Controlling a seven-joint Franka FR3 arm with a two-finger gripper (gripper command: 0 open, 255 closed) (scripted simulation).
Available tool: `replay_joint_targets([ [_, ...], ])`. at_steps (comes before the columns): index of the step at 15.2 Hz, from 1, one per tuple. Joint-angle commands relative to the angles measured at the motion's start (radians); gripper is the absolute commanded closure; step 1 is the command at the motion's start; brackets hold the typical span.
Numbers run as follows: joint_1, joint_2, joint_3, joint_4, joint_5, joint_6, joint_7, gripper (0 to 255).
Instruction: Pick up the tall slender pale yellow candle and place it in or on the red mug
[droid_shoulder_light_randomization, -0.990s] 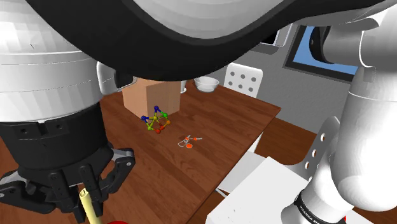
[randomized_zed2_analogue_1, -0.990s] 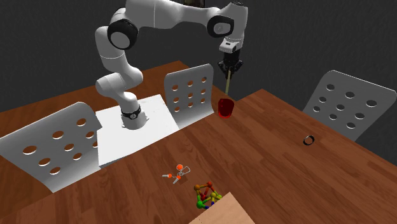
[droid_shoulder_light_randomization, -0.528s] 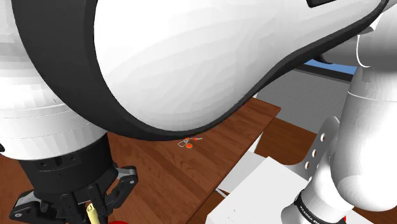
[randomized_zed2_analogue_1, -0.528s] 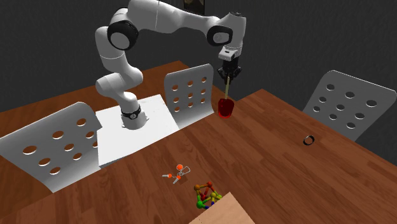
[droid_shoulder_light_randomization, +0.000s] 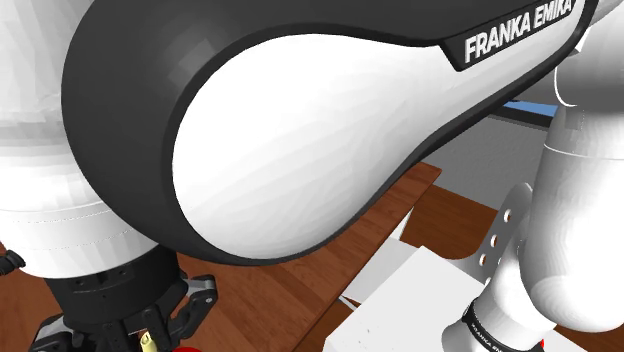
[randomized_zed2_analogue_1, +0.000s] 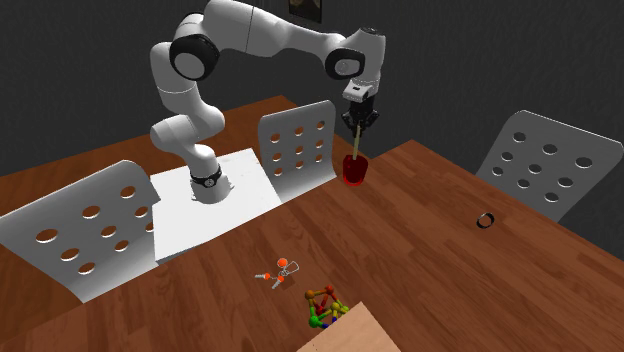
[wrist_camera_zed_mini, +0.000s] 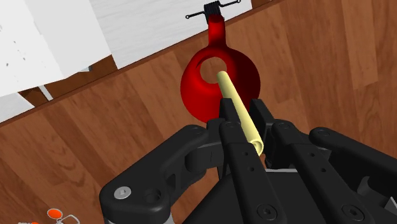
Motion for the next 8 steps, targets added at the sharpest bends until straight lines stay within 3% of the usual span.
replay_joint_targets([
  [1, 0.000, 0.000, 0.000, 0.000, 0.000, 0.000, 0.000, 255],
  [3, 0.000, 0.000, 0.000, 0.000, 0.000, 0.000, 0.000, 255],
  [4, 0.000, 0.000, 0.000, 0.000, 0.000, 0.000, 0.000, 0],
  [8, 0.000, 0.000, 0.000, 0.000, 0.000, 0.000, 0.000, 0],
])
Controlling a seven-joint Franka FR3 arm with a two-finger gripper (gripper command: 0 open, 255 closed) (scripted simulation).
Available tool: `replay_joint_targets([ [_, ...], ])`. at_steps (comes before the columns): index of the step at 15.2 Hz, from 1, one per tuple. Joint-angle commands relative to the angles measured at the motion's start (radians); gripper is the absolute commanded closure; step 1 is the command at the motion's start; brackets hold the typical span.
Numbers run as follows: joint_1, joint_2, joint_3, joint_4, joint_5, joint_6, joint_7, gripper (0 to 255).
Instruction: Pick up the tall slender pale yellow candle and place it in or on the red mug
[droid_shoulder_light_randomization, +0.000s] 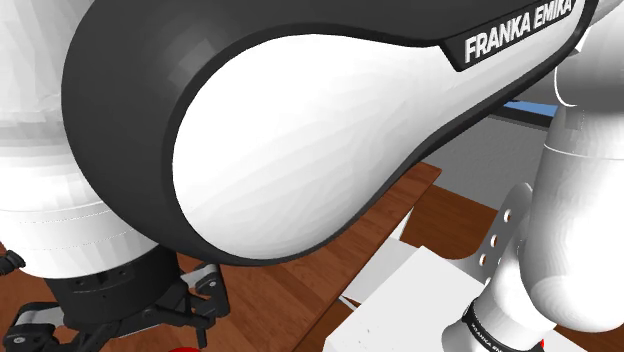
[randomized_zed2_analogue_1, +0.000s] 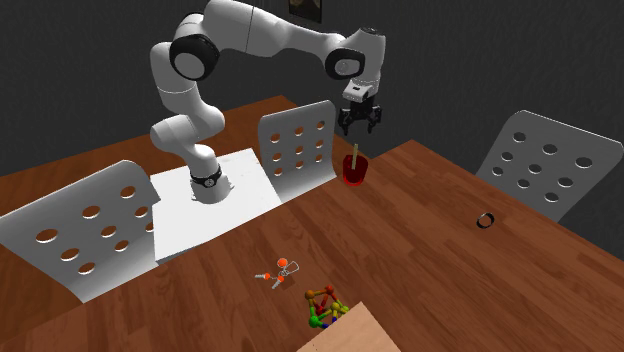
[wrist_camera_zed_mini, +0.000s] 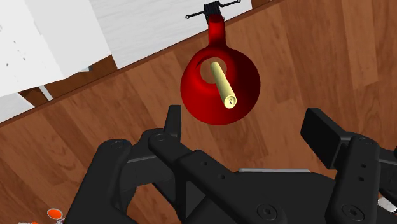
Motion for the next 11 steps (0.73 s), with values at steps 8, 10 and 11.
replay_joint_targets([
  [8, -0.002, -0.021, 0.009, 0.109, 0.022, -0.120, -0.016, 0],
  [10, -0.002, -0.021, 0.009, 0.109, 0.022, -0.120, -0.016, 0],
  [11, -0.002, -0.021, 0.009, 0.109, 0.022, -0.120, -0.016, 0],
])
